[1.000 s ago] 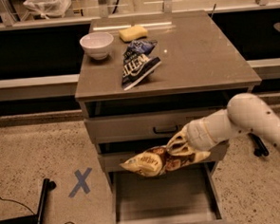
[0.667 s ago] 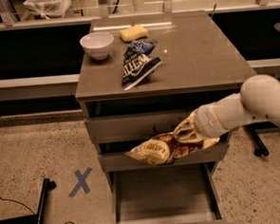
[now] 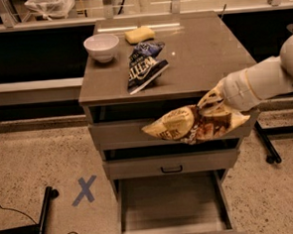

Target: Pick brown chip bag from bottom drawer and place on counter

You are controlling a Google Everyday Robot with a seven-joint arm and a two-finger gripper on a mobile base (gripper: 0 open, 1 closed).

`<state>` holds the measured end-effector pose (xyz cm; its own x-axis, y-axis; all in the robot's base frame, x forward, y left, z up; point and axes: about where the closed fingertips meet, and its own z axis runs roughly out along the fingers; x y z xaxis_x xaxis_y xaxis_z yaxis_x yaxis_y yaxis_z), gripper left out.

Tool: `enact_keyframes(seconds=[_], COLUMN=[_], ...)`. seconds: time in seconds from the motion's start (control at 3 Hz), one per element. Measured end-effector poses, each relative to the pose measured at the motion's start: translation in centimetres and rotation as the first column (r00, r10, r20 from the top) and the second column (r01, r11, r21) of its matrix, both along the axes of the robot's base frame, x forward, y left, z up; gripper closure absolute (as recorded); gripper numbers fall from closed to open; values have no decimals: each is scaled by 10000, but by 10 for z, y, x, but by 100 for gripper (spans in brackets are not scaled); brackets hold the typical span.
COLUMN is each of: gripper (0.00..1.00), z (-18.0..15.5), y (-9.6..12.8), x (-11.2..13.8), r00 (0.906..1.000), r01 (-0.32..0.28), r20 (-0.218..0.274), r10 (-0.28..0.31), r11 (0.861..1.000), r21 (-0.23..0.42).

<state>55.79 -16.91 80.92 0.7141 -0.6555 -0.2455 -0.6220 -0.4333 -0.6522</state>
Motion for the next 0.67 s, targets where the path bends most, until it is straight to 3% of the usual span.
enact_keyframes(seconds=[0.67], gripper=[100], z=[69], y=[-25], x=[55], r00=[9939], r01=[199], r20=[1093], r10=[-161], r11=[9992], r21=[-340])
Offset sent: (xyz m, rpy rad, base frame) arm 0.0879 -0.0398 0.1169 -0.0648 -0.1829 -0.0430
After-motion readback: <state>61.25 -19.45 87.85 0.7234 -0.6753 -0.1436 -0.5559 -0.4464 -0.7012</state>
